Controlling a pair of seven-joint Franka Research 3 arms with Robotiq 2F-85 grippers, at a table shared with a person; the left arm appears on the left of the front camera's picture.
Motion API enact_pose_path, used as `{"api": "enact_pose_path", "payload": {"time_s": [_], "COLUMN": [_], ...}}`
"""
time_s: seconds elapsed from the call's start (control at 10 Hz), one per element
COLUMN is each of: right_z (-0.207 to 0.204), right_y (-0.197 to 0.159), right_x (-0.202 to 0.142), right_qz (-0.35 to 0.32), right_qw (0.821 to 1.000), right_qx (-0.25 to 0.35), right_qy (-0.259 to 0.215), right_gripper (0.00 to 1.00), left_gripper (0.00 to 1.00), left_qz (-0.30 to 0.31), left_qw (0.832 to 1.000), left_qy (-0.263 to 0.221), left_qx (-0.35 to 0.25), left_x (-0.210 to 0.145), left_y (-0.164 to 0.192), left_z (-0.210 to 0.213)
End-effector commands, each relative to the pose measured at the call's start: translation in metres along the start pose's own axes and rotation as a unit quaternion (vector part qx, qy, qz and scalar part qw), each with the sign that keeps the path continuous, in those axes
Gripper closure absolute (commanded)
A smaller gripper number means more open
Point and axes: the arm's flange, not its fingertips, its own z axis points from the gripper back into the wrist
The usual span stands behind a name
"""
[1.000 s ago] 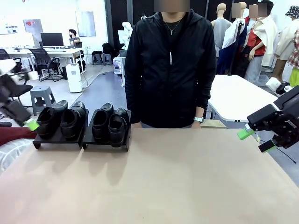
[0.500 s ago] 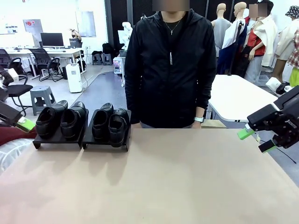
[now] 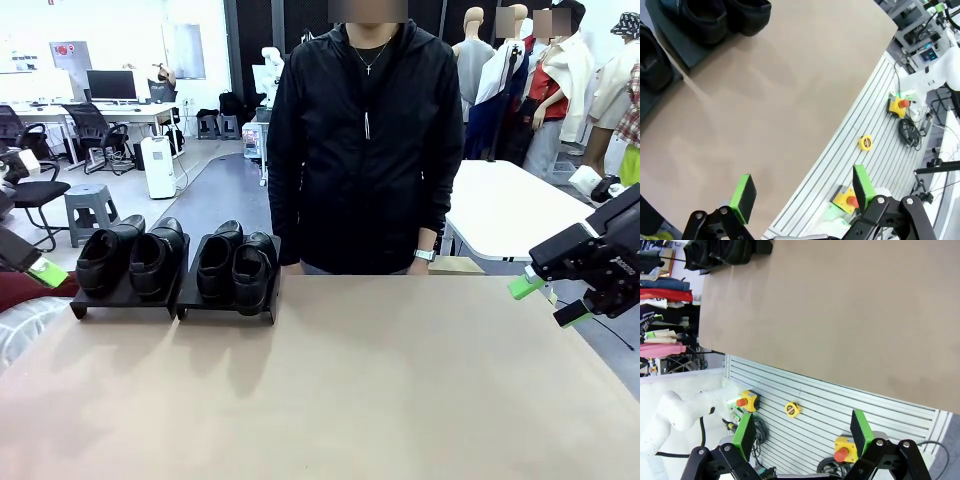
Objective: Organize the shoes by placing them on the stand.
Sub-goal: Place the Shoe from the middle of the table onto the Shoes Stand.
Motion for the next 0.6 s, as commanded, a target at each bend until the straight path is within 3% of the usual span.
{"api": "enact_pose_path", "payload": {"time_s": [0.0,0.5], "right_z": [0.0009,0.0009], "right_y": [0.0036,0.0036], "right_x": [0.0001,0.0001], "right_qz": [-0.011,-0.011], "right_qw": [1.0,1.0], "right_qx": [0.011,0.011], "right_qy": [-0.002,-0.002], "right_gripper": [0.0,0.0], "left_gripper": [0.0,0.0], "left_qz": [-0.013,-0.013], "left_qw": [1.0,1.0], "left_qy": [0.003,0.003], "left_qx": [-0.001,-0.001], "left_x": [-0.0031,-0.0031], "left_y": [0.0014,0.0014], "left_z": [0.0024,0.0024]}}
